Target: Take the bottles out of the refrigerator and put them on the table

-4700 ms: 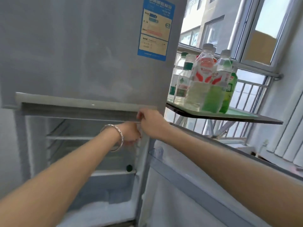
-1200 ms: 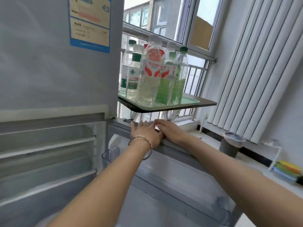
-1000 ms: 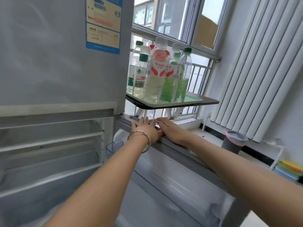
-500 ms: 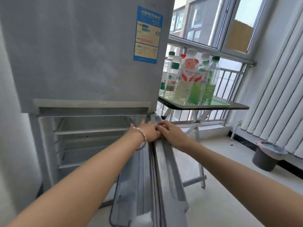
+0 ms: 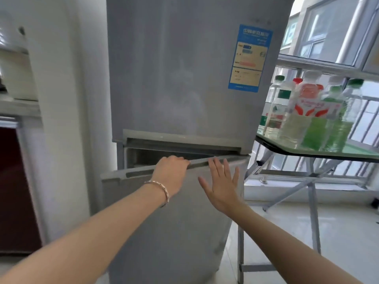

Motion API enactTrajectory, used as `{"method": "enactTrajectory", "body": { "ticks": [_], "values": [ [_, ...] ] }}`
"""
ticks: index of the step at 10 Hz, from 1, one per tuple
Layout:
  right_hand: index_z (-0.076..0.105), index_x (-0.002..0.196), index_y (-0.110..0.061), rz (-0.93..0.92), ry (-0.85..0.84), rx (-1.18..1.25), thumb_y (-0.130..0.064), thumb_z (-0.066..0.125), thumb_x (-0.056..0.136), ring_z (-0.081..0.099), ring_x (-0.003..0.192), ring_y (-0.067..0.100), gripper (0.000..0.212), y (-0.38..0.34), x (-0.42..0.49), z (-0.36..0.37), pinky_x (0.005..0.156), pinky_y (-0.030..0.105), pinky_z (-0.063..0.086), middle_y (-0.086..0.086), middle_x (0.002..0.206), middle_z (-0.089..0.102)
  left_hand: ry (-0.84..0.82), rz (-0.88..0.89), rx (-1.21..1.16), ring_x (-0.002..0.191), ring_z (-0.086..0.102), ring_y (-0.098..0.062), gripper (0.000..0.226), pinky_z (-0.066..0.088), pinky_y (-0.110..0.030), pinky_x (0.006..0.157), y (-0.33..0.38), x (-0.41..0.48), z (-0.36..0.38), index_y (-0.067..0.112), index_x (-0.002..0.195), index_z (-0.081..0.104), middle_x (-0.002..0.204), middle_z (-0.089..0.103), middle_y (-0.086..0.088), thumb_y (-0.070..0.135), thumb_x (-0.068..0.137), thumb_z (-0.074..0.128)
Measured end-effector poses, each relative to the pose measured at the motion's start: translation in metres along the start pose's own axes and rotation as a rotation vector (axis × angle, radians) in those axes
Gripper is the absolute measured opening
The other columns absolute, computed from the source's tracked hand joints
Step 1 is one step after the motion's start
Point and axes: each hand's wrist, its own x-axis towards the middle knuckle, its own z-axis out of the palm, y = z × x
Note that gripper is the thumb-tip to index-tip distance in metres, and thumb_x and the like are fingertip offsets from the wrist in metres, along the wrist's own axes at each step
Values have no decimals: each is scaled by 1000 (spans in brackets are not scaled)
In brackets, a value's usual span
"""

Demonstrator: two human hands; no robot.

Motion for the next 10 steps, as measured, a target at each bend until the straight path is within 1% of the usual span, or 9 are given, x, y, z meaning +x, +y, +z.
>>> {"method": "enactTrajectory", "body": {
  "ticks": [1, 2, 3, 4, 5, 7, 8, 9, 10],
  "values": [
    [-9, 155, -33, -33, -48, -46, -76, 12, 86, -20, 151, 22, 85, -3, 16, 13, 119, 57, -10, -5, 166, -12, 37, -48, -14, 152, 8, -19, 66, 10, -40, 123, -25, -15, 33, 19, 156, 6, 164, 9, 1, 43, 100, 31],
    [-22, 151, -37, -56, -118, -62, -83, 18, 79, -29, 148, 24, 94, -5, 31, 22, 119, 62, -1, -5, 163, -25, 31, -73, 68, 151, -15, -19, 83, -4, -46, 123, -51, -11, 61, 19, 154, -15, 163, -15, 3, 58, 95, 28],
    [-36, 141, -41, -78, -184, -76, -87, 26, 74, -35, 145, 23, 103, -3, 45, 23, 118, 65, 6, -9, 155, -40, 0, -123, 63, 148, -22, -18, 95, -5, -49, 122, -65, 4, 74, 20, 151, -22, 161, -24, 5, 62, 89, 38],
    [-44, 131, -43, -88, -225, -107, -86, 37, 71, -39, 143, 23, 110, 0, 52, 25, 116, 65, 14, -11, 143, -52, -12, -162, 65, 147, -26, -19, 108, -3, -53, 121, -67, 15, 86, 23, 144, -32, 158, -30, 7, 62, 83, 48],
    [-42, 133, -43, -89, -238, -111, -84, 45, 70, -41, 142, 24, 115, -2, 53, 26, 113, 64, 23, -12, 142, -53, -15, -181, 58, 146, -29, -19, 113, 5, -55, 121, -67, 16, 91, 24, 140, -36, 157, -33, 7, 60, 79, 52],
    [-38, 140, -39, -81, -296, -122, -77, 52, 73, -41, 142, 25, 118, -6, 53, 18, 111, 63, 31, -10, 151, -47, -127, -231, 61, 147, -26, -18, 111, 12, -53, 120, -58, 17, 73, 23, 150, -25, 158, -32, 8, 50, 78, 55],
    [-30, 148, -37, -77, -357, -138, -72, 58, 74, -39, 143, 26, 120, -7, 54, 9, 110, 60, 34, -8, 156, -40, -218, -251, 117, 148, -24, -19, 113, 11, -54, 120, -53, 16, 62, 22, 151, -25, 158, -30, 6, 53, 78, 56],
    [-19, 153, -35, -73, -393, -62, -64, 59, 81, -29, 148, 25, 111, -15, 54, -17, 116, 56, 28, -5, 161, -31, -283, -252, 100, 150, -17, -18, 112, 5, -53, 121, -52, 23, 36, 24, 152, -20, 161, -23, 7, 57, 78, 56],
    [-9, 156, -34, -126, -251, 231, -52, 57, 89, -17, 152, 17, 96, -13, 8, -35, 122, 49, 18, -6, 163, -25, -106, -204, -177, 151, -11, -13, 102, 3, -50, 122, -44, -5, 28, 34, 153, -14, 163, -14, 10, 53, 82, 56]
  ]
}}
